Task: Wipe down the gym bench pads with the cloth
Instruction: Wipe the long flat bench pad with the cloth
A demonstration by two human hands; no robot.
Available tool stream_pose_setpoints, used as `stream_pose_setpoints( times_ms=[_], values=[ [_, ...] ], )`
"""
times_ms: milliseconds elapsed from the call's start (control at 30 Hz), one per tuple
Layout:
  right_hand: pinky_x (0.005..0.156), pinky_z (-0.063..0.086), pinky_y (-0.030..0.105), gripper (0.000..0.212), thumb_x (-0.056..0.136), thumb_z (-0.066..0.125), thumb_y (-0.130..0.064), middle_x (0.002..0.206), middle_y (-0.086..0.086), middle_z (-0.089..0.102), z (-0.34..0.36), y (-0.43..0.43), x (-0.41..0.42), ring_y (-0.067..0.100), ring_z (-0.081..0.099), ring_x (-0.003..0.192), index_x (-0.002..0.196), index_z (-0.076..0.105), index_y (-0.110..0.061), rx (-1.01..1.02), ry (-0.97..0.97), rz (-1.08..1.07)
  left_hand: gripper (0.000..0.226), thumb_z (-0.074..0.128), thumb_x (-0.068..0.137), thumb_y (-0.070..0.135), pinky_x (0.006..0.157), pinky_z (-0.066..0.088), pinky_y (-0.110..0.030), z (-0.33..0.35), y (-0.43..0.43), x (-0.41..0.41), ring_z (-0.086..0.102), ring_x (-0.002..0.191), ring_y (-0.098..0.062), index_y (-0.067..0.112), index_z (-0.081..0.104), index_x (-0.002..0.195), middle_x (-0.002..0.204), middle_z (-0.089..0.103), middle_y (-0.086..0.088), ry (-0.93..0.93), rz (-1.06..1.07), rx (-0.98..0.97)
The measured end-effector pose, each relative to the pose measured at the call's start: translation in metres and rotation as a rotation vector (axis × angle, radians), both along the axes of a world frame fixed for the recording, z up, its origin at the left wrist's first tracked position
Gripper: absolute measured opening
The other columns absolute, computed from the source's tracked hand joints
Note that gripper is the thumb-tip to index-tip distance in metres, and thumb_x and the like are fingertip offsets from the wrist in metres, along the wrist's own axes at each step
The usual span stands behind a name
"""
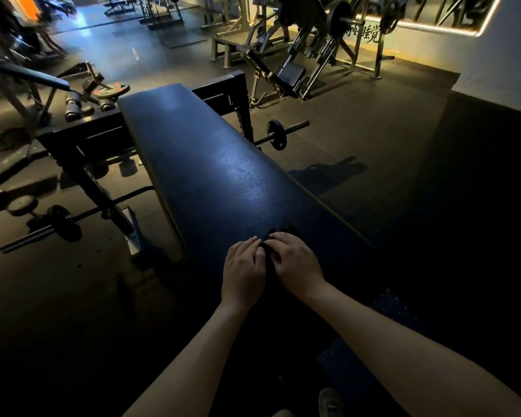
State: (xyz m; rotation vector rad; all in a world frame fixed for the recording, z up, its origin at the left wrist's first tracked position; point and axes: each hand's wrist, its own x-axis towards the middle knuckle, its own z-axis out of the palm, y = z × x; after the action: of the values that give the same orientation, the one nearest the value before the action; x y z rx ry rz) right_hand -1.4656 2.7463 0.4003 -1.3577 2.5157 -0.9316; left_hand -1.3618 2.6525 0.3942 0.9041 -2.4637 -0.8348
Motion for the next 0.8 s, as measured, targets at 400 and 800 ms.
stream_pose_setpoints(
  times_ms=[400, 800],
  values=[
    [0.109, 0.034, 0.027, 0.025, 0.097, 0.057, -0.020, 0.130, 0.003, 0.061, -0.003, -0.007, 0.029, 0.021, 0.052, 0.126, 0.119, 0.069, -0.014, -0.040, 0.051, 0.029, 0.064, 0.025, 0.096, 0.046, 0.114, 0.032, -0.035, -0.010, -0.023, 0.042, 0.050, 0.131, -0.020, 0.013, 0.064, 0.133, 0.139, 0.061, -0.004, -0.075, 0.030, -0.240],
    [0.120, 0.019, 0.035, 0.036, 0.102, 0.050, -0.027, 0.147, 0.010, 0.047, -0.004, -0.030, 0.018, 0.031, 0.032, 0.144, 0.134, 0.059, -0.011, 0.053, 0.044, -0.065, 0.052, 0.032, 0.100, 0.038, 0.120, 0.026, -0.035, -0.018, -0.024, 0.061, 0.040, 0.139, -0.016, 0.016, 0.059, 0.139, 0.146, 0.055, 0.000, 0.026, 0.109, -0.103]
  ],
)
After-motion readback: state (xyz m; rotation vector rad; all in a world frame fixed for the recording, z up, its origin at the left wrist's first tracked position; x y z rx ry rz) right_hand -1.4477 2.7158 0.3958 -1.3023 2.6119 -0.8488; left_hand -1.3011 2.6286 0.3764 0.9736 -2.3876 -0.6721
